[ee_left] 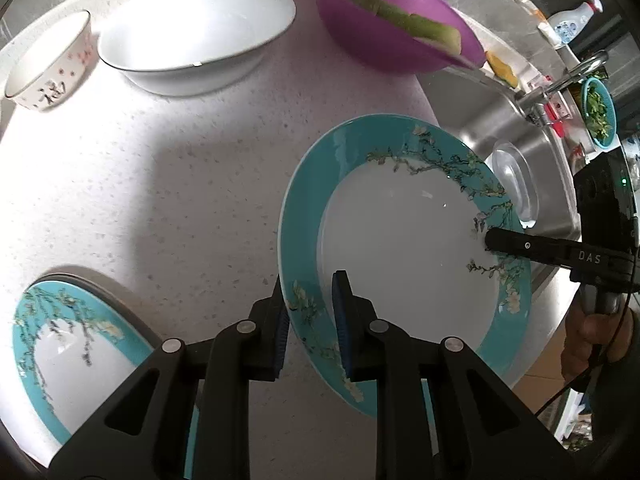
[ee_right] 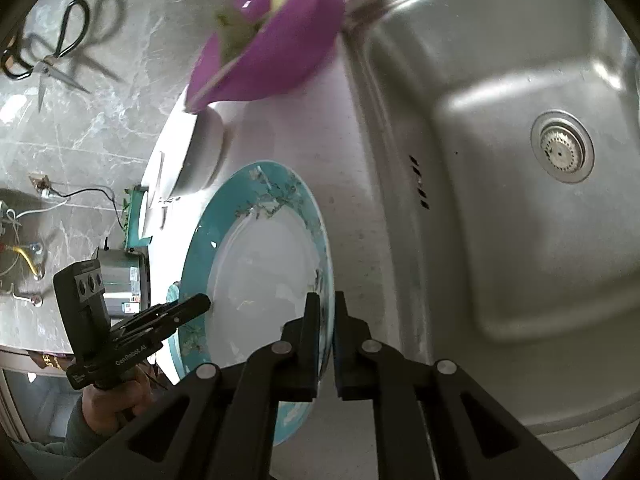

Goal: Organize plates and bowls
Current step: 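Carry the teal plate with both grippers over the plate stack, then lower the teal plate onto the stack and open both grippers, then move both grippers to the rim of the large white bowl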

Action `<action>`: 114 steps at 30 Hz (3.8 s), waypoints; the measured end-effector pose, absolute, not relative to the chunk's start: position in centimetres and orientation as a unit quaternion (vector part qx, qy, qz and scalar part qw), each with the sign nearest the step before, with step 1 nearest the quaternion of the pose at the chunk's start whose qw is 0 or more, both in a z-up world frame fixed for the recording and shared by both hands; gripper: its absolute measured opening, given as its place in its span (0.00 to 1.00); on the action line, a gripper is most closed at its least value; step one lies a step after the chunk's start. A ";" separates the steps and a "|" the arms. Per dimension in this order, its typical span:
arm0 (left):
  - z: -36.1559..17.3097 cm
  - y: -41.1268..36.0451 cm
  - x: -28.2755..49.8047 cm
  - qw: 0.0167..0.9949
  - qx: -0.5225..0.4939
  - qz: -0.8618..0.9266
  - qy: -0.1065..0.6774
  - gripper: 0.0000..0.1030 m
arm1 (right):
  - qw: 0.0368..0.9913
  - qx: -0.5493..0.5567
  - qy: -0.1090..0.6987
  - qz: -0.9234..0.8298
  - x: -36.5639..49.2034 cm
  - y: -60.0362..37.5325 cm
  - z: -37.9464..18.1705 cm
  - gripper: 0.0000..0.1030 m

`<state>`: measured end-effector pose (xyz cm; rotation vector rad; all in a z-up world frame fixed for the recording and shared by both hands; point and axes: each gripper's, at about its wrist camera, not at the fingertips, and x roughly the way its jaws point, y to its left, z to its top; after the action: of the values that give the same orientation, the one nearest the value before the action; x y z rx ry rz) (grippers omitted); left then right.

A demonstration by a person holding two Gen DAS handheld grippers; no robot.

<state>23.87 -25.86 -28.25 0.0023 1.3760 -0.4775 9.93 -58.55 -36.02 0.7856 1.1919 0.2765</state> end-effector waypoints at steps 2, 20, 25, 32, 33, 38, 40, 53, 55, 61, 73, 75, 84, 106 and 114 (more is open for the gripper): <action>-27.9 -24.7 23.7 0.749 -0.002 -0.217 0.626 0.16 | 0.752 0.352 0.542 0.130 9.9 -58.0 -35.4 0.09; -20.4 -5.7 20.3 0.809 -0.048 -0.168 0.562 0.15 | 0.784 0.278 0.516 0.204 13.0 -42.7 -28.7 0.09; -20.9 0.6 18.7 0.811 -0.058 -0.144 0.564 0.16 | 0.784 0.252 0.521 0.226 13.9 -37.0 -28.6 0.09; -24.3 5.9 17.1 0.800 -0.065 -0.134 0.581 0.16 | 0.783 0.228 0.537 0.217 13.8 -31.9 -30.9 0.09; -24.8 5.9 17.2 0.799 -0.061 -0.135 0.583 0.16 | 0.784 0.225 0.538 0.214 13.7 -31.6 -31.2 0.09; -26.8 6.7 16.5 0.794 -0.047 -0.144 0.588 0.17 | 0.788 0.211 0.545 0.194 13.2 -30.7 -32.8 0.10; -27.5 6.5 16.5 0.793 -0.040 -0.148 0.590 0.17 | 0.793 0.202 0.544 0.186 12.7 -30.7 -33.2 0.10; -29.8 5.0 16.2 0.798 -0.008 -0.142 0.585 0.19 | 0.817 0.142 0.535 0.162 11.2 -29.7 -34.6 0.14; -29.9 4.9 16.2 0.799 -0.002 -0.137 0.585 0.19 | 0.824 0.125 0.529 0.163 11.0 -29.2 -34.6 0.15; -29.7 4.0 15.8 0.808 0.039 -0.135 0.572 0.22 | 0.842 0.069 0.515 0.147 10.2 -27.8 -34.1 0.19; -30.0 4.0 16.0 0.809 0.046 -0.152 0.566 0.22 | 0.863 -0.010 0.498 0.079 9.4 -25.4 -33.6 0.29; -30.0 3.9 16.0 0.809 0.051 -0.157 0.564 0.22 | 0.865 -0.028 0.497 0.062 9.3 -25.0 -33.7 0.30; -30.1 3.6 16.1 0.811 0.069 -0.175 0.554 0.26 | 0.865 -0.082 0.495 0.009 9.3 -23.6 -34.2 0.39; -20.8 5.4 24.1 0.826 0.003 -0.194 0.530 0.85 | 0.886 0.129 0.445 -0.005 10.8 -34.5 -27.6 0.70; -20.8 -6.9 36.5 0.809 0.017 -0.206 0.551 0.85 | 0.864 0.252 0.434 -0.031 21.9 -43.1 -25.2 0.76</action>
<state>36.54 -6.85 -20.77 0.0357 1.1777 -0.4413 21.88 -43.08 -25.19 0.5290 0.9104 -0.0653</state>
